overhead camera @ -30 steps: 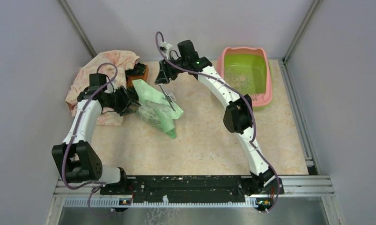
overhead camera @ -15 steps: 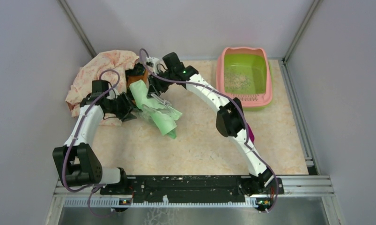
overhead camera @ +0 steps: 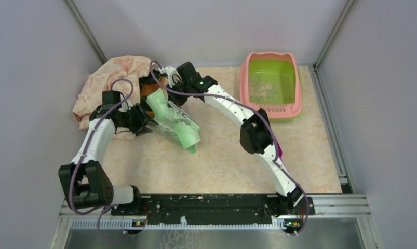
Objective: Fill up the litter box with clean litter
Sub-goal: Adjust the cat litter bag at the center of the board.
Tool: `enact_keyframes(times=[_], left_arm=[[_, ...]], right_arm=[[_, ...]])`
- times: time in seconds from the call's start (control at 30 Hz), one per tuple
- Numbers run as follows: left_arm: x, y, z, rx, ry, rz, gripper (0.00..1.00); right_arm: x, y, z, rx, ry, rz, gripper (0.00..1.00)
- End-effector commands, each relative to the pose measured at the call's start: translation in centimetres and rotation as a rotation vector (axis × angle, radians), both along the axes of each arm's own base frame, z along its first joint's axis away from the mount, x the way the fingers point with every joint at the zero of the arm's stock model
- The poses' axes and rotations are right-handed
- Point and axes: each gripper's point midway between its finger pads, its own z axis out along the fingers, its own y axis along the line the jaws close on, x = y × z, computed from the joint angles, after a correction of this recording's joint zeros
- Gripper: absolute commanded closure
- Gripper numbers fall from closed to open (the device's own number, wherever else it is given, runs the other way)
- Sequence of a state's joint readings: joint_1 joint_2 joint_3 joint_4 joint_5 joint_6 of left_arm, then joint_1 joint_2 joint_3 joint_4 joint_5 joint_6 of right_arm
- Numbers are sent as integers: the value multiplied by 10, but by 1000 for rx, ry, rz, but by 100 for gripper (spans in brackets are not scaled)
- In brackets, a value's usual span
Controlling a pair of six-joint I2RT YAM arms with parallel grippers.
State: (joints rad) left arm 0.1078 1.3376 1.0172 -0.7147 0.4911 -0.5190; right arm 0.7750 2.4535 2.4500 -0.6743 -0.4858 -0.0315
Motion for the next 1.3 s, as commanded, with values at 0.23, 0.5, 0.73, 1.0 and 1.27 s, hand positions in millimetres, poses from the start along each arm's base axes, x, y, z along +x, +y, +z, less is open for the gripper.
enact_keyframes(times=[0.23, 0.5, 0.73, 1.0, 1.27], left_arm=[[3, -7, 8, -34, -65, -22, 47], [4, -26, 1, -24, -53, -60, 48], [-5, -43, -9, -20, -29, -87, 48], [-13, -36, 2, 19, -43, -73, 48], [-22, -28, 35, 64, -93, -50, 47]], right_arm=[[-42, -119, 32, -51, 19, -520, 100], [-115, -191, 17, -1, 91, -670, 100], [-162, -187, 40, 93, 122, -601, 87], [-148, -231, 88, -38, -192, -537, 51], [-196, -234, 97, -54, -415, -141, 53]])
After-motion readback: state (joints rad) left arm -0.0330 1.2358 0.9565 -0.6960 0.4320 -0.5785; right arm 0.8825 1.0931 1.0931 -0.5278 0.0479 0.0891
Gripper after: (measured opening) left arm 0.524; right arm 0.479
